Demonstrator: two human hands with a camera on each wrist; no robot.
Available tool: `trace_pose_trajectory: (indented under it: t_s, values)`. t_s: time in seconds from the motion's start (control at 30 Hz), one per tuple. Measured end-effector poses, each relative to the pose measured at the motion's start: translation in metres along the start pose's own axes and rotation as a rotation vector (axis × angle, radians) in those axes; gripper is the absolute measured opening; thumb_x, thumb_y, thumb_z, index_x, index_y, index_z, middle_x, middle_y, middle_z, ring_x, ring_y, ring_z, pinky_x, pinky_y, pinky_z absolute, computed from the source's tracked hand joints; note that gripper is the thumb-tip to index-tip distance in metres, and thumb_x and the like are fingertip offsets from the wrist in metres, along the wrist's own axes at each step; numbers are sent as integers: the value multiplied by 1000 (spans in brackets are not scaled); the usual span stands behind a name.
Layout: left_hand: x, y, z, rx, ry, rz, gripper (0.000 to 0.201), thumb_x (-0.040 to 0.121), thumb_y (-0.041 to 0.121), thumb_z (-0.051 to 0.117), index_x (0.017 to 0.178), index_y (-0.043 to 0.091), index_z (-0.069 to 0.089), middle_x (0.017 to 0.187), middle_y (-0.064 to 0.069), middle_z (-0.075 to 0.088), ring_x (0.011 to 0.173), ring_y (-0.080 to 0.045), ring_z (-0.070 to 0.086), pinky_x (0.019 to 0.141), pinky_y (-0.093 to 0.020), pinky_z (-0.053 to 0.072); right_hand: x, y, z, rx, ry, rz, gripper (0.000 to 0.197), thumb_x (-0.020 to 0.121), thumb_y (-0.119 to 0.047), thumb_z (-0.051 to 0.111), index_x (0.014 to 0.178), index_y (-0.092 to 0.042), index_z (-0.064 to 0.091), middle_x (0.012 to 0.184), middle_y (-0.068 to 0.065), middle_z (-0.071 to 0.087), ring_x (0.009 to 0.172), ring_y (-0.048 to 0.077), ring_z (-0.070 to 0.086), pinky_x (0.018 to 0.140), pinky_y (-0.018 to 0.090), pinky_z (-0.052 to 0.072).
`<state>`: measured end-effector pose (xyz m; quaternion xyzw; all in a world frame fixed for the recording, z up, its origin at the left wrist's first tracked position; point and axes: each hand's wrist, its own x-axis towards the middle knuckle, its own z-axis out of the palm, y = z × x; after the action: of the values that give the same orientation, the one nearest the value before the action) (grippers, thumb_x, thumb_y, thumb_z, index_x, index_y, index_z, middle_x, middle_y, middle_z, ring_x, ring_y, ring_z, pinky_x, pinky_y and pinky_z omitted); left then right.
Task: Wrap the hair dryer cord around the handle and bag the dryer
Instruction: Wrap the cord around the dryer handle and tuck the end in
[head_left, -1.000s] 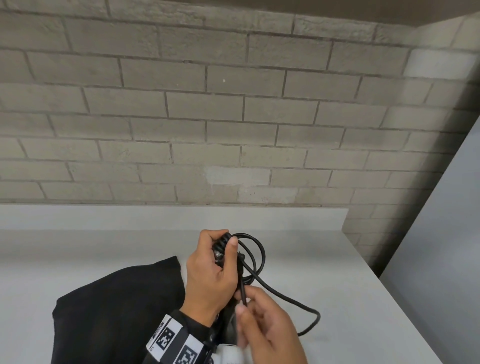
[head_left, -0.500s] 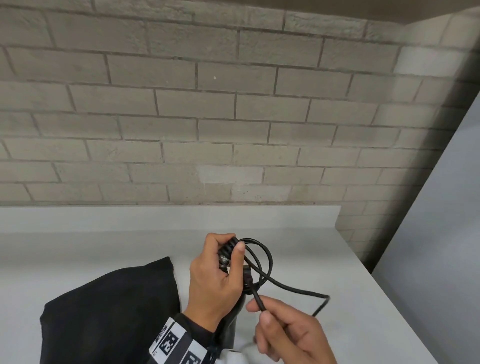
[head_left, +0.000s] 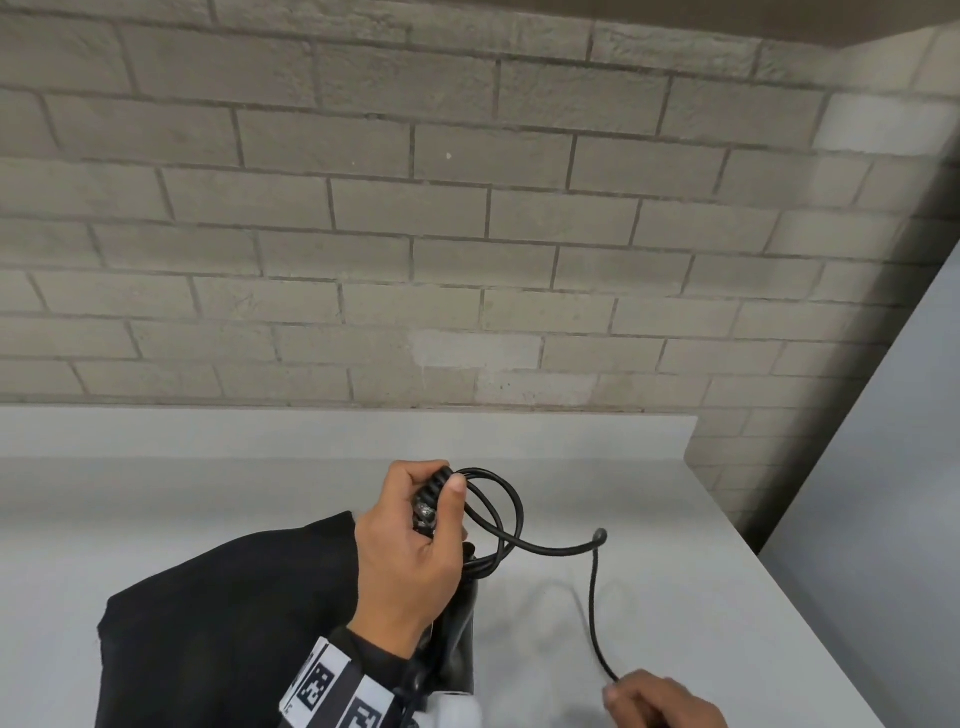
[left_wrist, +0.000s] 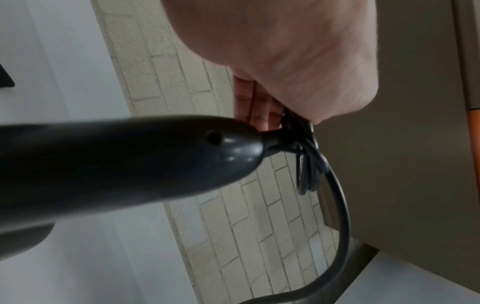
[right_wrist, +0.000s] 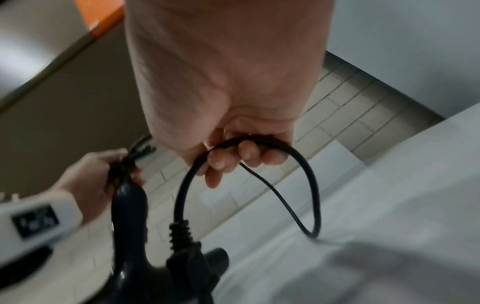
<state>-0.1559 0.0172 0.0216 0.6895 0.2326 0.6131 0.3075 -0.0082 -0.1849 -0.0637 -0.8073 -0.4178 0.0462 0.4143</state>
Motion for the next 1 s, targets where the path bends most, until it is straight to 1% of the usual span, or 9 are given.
trace_pose_trajectory:
  t_s: [0.07, 0.13, 0.23, 0.3, 0.4, 0.5, 0.63, 0.8, 1.0]
  values:
    - [-1, 0, 2, 4, -8, 6, 17, 92, 45, 54, 96, 29, 56, 57, 4, 64, 52, -9, 65, 53, -33, 50, -1, 11, 14, -121, -81, 30, 37, 73, -32, 80, 51, -47, 54, 53, -6, 47, 66, 6, 58, 65, 3, 41]
    - [-2, 1, 4, 10, -19, 8, 18, 92, 45, 54, 96, 28, 56, 58, 5, 64, 52, -10, 65, 53, -36, 50, 0, 11, 20, -151, -75, -104, 15, 73, -44, 67, 65, -42, 55, 55, -20, 44, 66, 1, 53, 60, 3, 40]
    - [-3, 1, 5, 6, -30, 11, 18, 92, 44, 54, 96, 27, 56, 58, 6, 64, 52, -9, 65, 52, -35, 50, 1, -23, 26, -16, 180, -346, 16, 79, -41, 64, 67, -32, 62, 56, -15, 45, 65, -4, 40, 61, 6, 39]
    - [-4, 2, 6, -3, -40, 11, 18, 91, 44, 55, 96, 27, 56, 60, 6, 64, 52, -10, 65, 52, -35, 50, 4, -57, 20, 21, 335, -493, 29, 89, -41, 59, 69, -23, 70, 60, -14, 51, 71, 6, 43, 70, 10, 40]
    - [-6, 5, 7, -4, -61, 29, 15, 92, 43, 55, 97, 29, 56, 63, 6, 64, 52, -11, 64, 52, -33, 50, 18, -95, 8, 73, 538, -570, 29, 79, -38, 70, 96, -14, 67, 88, -1, 63, 94, 15, 53, 91, 20, 40]
    - [-6, 5, 6, 2, -61, 40, 15, 92, 43, 55, 98, 29, 56, 63, 6, 64, 53, -10, 64, 53, -32, 49, 40, -100, 5, -54, 356, -620, 39, 85, -39, 62, 118, -19, 54, 103, -1, 63, 107, 16, 55, 103, 35, 39]
    - [-5, 5, 3, -13, -64, 48, 12, 91, 42, 55, 100, 33, 56, 70, 7, 67, 53, -9, 65, 53, -30, 50, 55, -97, -5, -86, 136, -724, 22, 101, -33, 44, 105, -19, 60, 83, -9, 56, 81, 12, 45, 75, 18, 40]
    - [-6, 6, 4, -14, -117, 100, 14, 93, 37, 55, 104, 31, 61, 60, 10, 63, 54, -7, 64, 55, -27, 51, 73, -117, -26, -25, 99, -776, 17, 99, -25, 51, 103, -15, 64, 86, -7, 61, 75, 17, 47, 71, 25, 42]
    - [-6, 9, 3, -49, -205, 160, 16, 97, 35, 53, 105, 25, 62, 69, 13, 63, 59, -11, 65, 56, -33, 53, 98, -145, -43, 185, 57, -692, 10, 93, -23, 63, 100, -20, 69, 88, -20, 65, 82, 2, 55, 73, 13, 40]
